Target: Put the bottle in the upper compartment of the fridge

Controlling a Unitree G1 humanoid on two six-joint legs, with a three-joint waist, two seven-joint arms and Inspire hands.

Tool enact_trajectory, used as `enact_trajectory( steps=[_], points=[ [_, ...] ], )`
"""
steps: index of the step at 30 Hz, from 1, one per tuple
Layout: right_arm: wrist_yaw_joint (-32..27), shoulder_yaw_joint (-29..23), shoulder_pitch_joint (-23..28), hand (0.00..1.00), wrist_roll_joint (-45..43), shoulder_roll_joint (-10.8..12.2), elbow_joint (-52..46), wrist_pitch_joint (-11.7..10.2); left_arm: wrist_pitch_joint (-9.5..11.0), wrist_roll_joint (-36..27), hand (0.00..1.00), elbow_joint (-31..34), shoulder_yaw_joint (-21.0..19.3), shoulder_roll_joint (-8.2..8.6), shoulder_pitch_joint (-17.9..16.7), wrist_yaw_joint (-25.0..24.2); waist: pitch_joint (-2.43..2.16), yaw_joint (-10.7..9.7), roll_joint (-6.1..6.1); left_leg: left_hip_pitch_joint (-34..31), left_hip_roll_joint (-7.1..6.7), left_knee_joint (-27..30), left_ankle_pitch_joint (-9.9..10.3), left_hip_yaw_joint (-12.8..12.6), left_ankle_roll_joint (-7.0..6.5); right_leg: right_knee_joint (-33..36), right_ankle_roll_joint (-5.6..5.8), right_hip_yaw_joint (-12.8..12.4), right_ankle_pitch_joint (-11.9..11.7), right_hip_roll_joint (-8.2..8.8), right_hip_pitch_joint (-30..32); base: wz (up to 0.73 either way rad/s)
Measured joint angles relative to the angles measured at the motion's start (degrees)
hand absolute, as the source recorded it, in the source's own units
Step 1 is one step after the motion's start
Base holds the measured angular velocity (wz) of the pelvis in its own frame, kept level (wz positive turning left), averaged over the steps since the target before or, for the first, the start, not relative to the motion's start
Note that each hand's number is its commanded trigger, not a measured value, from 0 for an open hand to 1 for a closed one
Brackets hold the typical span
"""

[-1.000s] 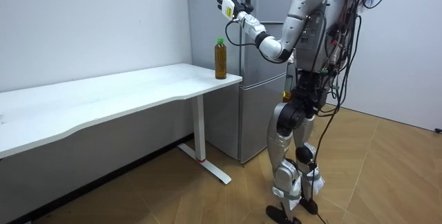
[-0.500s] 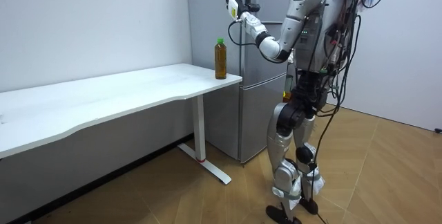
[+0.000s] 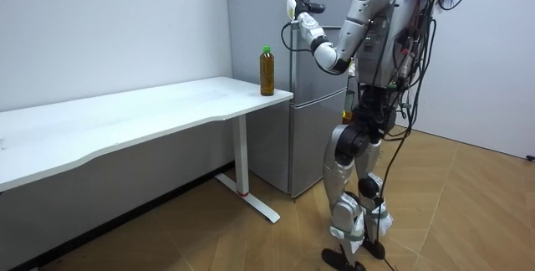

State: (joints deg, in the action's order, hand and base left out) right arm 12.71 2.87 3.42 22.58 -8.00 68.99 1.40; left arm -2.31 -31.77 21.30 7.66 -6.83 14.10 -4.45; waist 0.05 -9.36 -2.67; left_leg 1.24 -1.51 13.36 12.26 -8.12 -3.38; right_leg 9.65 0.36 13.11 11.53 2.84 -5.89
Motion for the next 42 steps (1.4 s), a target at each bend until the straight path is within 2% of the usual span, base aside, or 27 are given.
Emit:
enact_trajectory(
  steps=[8, 13, 14, 15, 16, 18, 19, 25, 27, 28, 29, 31, 33, 37, 41, 42],
  points=[
    [0.0, 0.4, -0.2, 0.00, 0.1, -0.3, 0.2, 0.0, -0.4, 0.0, 0.00, 0.0, 2.0, 0.62, 0.0, -0.9, 0.07, 0.0, -0.14, 0.2, 0.02, -0.2, 0.0, -0.1, -0.06, 0.0, 0.00, -0.1, 0.0, -0.03, -0.1, 0.00],
    [0.0, 0.4, -0.5, 0.00, 0.1, -0.3, 0.7, 0.0, -0.4, 0.0, 0.00, 0.0, 2.1, 1.02, 0.0, -1.4, 0.33, 0.0, -0.32, 0.2, -0.07, -0.2, 0.0, 0.3, -0.06, -0.3, 0.05, 0.0, 0.0, -0.03, 0.0, 0.02],
    [0.0, 0.4, -0.5, 0.00, 0.1, -0.3, 0.7, 0.0, -0.4, 0.1, 0.20, 0.0, 2.2, 1.10, 0.0, -1.4, 0.33, 0.0, -0.32, 0.2, -0.08, -0.2, 0.0, 0.4, -0.06, -0.4, 0.05, 0.0, 0.0, -0.03, 0.0, 0.03],
    [0.1, 0.4, -0.6, 0.00, 0.0, -0.3, 0.8, 0.0, -0.4, 0.7, 0.52, 0.1, 2.3, 1.15, 0.0, -1.5, 0.32, 0.0, -0.33, 0.1, -0.08, -0.3, 0.0, 0.4, -0.06, -0.9, 0.05, 0.1, 0.0, -0.05, 0.0, 0.05],
    [0.1, 0.4, -0.6, 0.00, 0.0, -0.3, 0.8, 0.0, -0.4, 1.4, 0.60, 0.2, 2.7, 1.13, 0.0, -1.8, 0.30, -0.1, -0.35, 0.0, -0.08, -0.2, 0.0, 0.3, -0.06, -0.9, 0.06, 0.2, 0.0, -0.05, 0.0, 0.06],
    [0.2, 0.4, -0.6, 0.00, 0.1, -0.3, 0.8, 0.0, -0.4, 2.1, 0.95, 0.2, 3.5, 1.08, 0.0, -2.4, 0.30, -0.1, -0.36, -0.2, -0.09, -0.2, 0.0, 0.2, -0.06, -0.9, 0.09, 0.4, 0.0, -0.04, 0.1, 0.05],
    [0.3, 0.5, -0.6, 0.00, 0.1, -0.4, 0.8, 0.0, -0.4, 2.9, 1.00, 0.2, 4.0, 1.19, 0.0, -2.5, 0.30, 0.0, -0.36, -0.3, -0.09, -0.2, 0.0, 0.3, -0.06, -0.9, 0.09, 0.4, 0.0, -0.03, 0.2, 0.00],
    [0.7, 0.9, -0.8, 0.00, 0.1, -0.5, 0.8, 0.0, -0.4, 3.8, 1.00, 0.2, 2.7, 1.68, 0.0, -2.5, 0.21, 0.2, -0.52, -0.8, -0.14, -0.1, 0.0, 0.3, -0.06, -0.9, 0.10, 0.8, 0.0, 0.05, 0.4, 0.03],
    [0.7, 0.9, -0.8, 0.00, 0.1, -0.5, 0.8, 0.0, -0.4, 3.1, 1.00, 0.2, 3.8, 1.98, -0.1, -2.5, 0.30, 0.3, -0.47, -0.8, -0.16, -0.1, 0.0, 0.2, -0.06, -0.9, 0.11, 1.0, -0.1, 0.10, 0.3, 0.09],
    [0.7, 1.0, -1.0, 0.00, 0.1, -0.5, 0.8, 0.0, -0.7, 3.2, 1.00, 0.0, 3.8, 2.95, -0.1, -2.5, 0.37, 0.3, -0.45, -0.9, -0.16, -0.1, 0.0, 0.2, -0.06, -0.9, 0.11, 1.0, -0.1, 0.10, 0.3, 0.08],
    [0.7, 0.9, -1.1, 0.00, 0.1, -0.5, 0.8, 0.0, -0.9, 3.2, 1.00, 0.0, 3.7, 3.21, -0.1, -2.5, 0.41, 0.2, -0.51, -0.9, -0.15, -0.1, 0.0, 0.2, -0.06, -0.9, 0.11, 1.0, -0.1, 0.09, 0.3, 0.00],
    [0.8, 0.9, -1.1, 0.00, 0.1, -0.6, 0.8, 0.0, -0.9, 3.9, 1.00, 0.0, 3.0, 3.22, -0.1, -2.5, 0.51, 0.1, -0.82, -0.9, -0.10, -0.1, 0.0, 0.2, -0.07, -0.8, 0.11, 1.0, -0.1, 0.05, 0.3, 0.00],
    [0.8, 0.9, -1.1, 0.00, 0.1, -0.8, 0.8, 0.0, -1.0, 4.0, 0.94, 0.0, 2.7, 3.20, -0.1, -2.5, 0.63, 0.2, -1.14, -0.9, -0.05, -0.2, 0.0, 0.2, -0.08, -0.8, 0.11, 1.2, -0.1, 0.02, 0.4, 0.05],
    [0.9, 0.9, -1.1, 0.00, 0.1, -0.9, 0.8, 0.0, -1.2, 4.0, 0.74, 0.0, 2.7, 3.32, -0.1, -2.5, 0.57, 0.2, -1.27, -1.0, -0.09, -0.2, 0.0, 0.2, -0.08, -0.8, 0.11, 1.2, -0.1, 0.05, 0.4, 0.01],
    [1.2, 0.9, -1.1, 0.00, 0.1, -0.9, 0.8, 0.0, -1.1, 3.9, 0.65, 0.1, 2.8, 3.43, -0.1, -2.5, 0.41, 0.2, -1.44, -1.0, -0.11, -0.1, 0.0, 0.1, -0.08, -0.8, 0.12, 1.1, -0.1, 0.09, 0.4, 0.00],
    [1.2, 0.9, -1.1, 0.00, 0.1, -0.9, 0.8, 0.0, -1.0, 3.8, 0.55, 0.1, 2.8, 3.45, 0.0, -2.6, 0.40, 0.2, -1.45, -1.0, -0.12, -0.1, 0.0, 0.1, -0.09, -0.8, 0.12, 1.1, -0.1, 0.10, 0.3, 0.00]
  ],
)
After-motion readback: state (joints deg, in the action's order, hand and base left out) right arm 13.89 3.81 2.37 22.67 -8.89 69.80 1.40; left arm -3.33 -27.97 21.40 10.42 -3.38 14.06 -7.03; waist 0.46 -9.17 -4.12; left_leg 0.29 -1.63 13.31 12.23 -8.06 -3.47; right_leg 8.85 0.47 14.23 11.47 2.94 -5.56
